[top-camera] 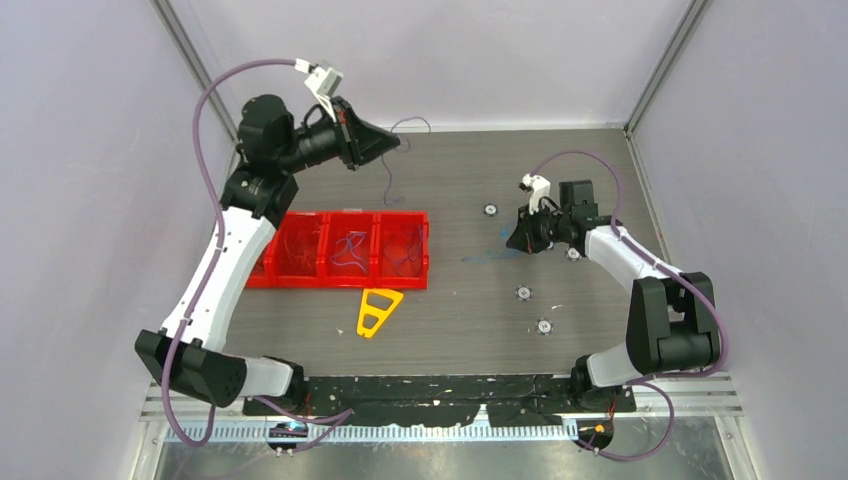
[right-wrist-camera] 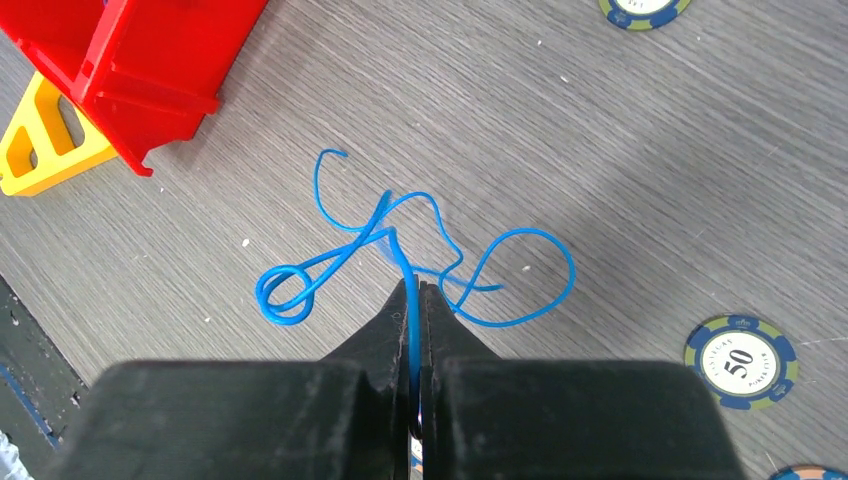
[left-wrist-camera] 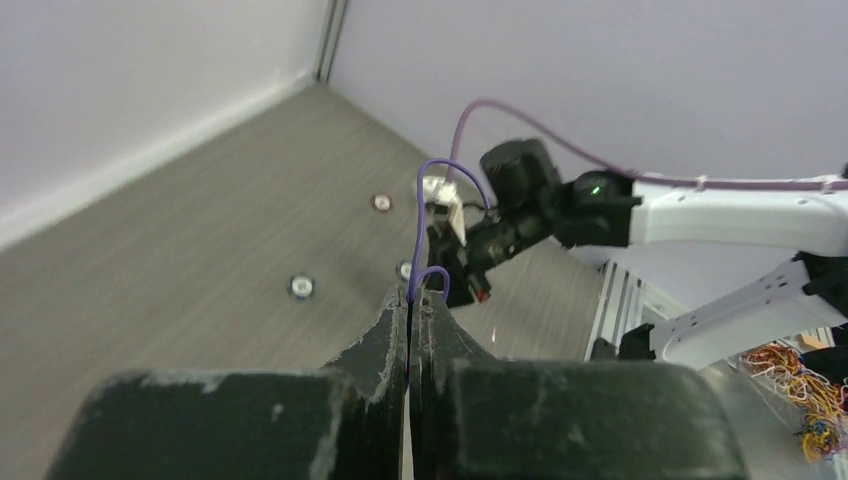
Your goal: Untangle the cables
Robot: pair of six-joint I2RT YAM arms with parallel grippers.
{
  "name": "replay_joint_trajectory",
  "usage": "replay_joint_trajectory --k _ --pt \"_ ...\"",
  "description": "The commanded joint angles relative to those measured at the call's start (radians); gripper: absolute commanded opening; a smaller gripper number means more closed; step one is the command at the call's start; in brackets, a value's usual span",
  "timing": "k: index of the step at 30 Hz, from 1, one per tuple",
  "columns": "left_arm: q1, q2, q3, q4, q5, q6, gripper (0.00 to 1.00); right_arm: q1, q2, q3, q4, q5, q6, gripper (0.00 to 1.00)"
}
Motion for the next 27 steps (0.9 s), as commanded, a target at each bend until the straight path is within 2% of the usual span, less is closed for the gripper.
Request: replay_joint_trajectory --k 1,6,18,24,27 --pt "0.007 -0.039 -0.108 -0.059 -0.044 0.046 0.00 -0.002 0.012 0.052 -0.010 -0.025 -0.010 0.05" --pt "0.006 -0.019 -0.239 -0.053 -0.092 0.015 0.00 -0.003 0.016 0.055 -0.012 -0.023 -0.002 0.05" --pt "-0.008 0.143 -0.397 -0.047 -0.186 0.167 0.00 -0.012 0.018 0.065 -0.039 -0.023 -0.005 0.05" --pt "-0.073 0.176 -0.438 -0.058 -0.204 0.214 0.00 -0.017 0.024 0.070 -0.051 -0.025 -0.008 0.05" --pt "-0.117 0.185 -0.441 -0.057 -0.295 0.240 0.00 -0.019 0.026 0.070 -0.051 -0.025 -0.007 0.05"
